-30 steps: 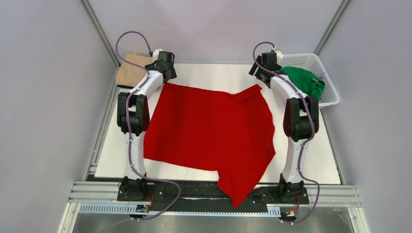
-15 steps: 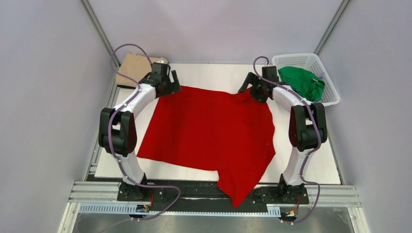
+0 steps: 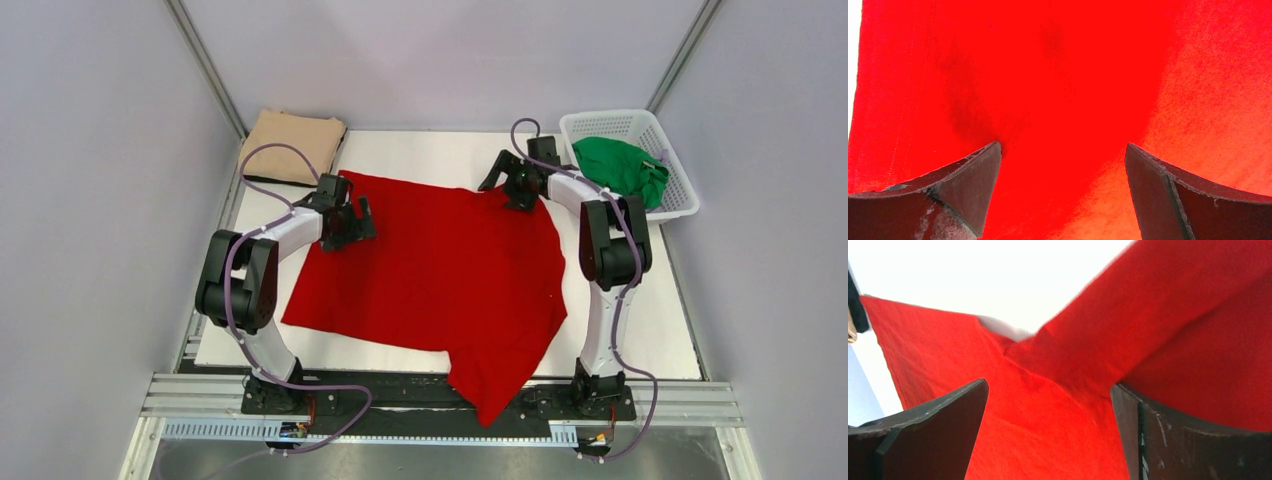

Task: Fold and stack the t-shirts
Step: Flatten out the tshirt

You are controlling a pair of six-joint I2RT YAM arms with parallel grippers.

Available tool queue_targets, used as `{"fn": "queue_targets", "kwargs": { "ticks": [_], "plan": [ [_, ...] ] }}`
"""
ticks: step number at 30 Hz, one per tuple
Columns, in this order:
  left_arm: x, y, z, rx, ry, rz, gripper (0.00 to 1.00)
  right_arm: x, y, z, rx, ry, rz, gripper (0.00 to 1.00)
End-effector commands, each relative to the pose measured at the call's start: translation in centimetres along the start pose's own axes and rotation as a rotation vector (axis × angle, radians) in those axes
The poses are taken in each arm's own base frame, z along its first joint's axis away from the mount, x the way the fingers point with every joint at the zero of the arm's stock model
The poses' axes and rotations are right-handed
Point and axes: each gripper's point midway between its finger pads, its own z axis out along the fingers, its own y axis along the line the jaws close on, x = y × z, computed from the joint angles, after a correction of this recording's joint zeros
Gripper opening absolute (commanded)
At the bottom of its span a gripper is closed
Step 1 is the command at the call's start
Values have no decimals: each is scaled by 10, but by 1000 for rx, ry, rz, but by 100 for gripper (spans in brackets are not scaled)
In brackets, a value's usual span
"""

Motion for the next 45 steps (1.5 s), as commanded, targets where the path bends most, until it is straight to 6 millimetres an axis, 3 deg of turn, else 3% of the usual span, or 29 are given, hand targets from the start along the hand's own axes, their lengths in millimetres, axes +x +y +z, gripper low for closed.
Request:
{"fn": "queue_targets", "kwargs": {
  "ticks": [1, 7, 12, 15, 18, 21, 25, 32, 39, 45],
  "plan": [
    [-12, -7, -6, 35, -55, -33, 100, -41, 30, 11, -87, -107, -16, 100],
    [-2, 0, -3, 5, -30, -52, 100, -83, 54, 42, -169, -194, -10, 100],
    [-8, 4, -8, -21, -49, -54, 100, -127, 84, 57, -265, -300, -14, 100],
    [-14, 1, -14, -16, -67, -59, 100, -150, 102, 47, -304, -351, -51, 100],
    [-22, -3, -22, -2, -97, -64, 100, -159, 112, 20, -290, -406, -134, 100],
    [-25, -6, -26, 11, -108, -57, 100, -148, 107, -6, -253, -411, -192, 100],
    [-24, -8, -28, 23, -106, -53, 100, -104, 80, -20, -189, -337, -195, 100],
    [-21, -9, -25, 31, -93, -45, 100, -48, 52, -11, -149, -207, -152, 100],
    [-15, -2, -23, 4, -75, -43, 100, -41, 42, 11, -123, -169, -111, 100],
    [-9, 2, -19, -9, -59, -46, 100, -53, 40, 33, -114, -177, -81, 100]
  ]
}}
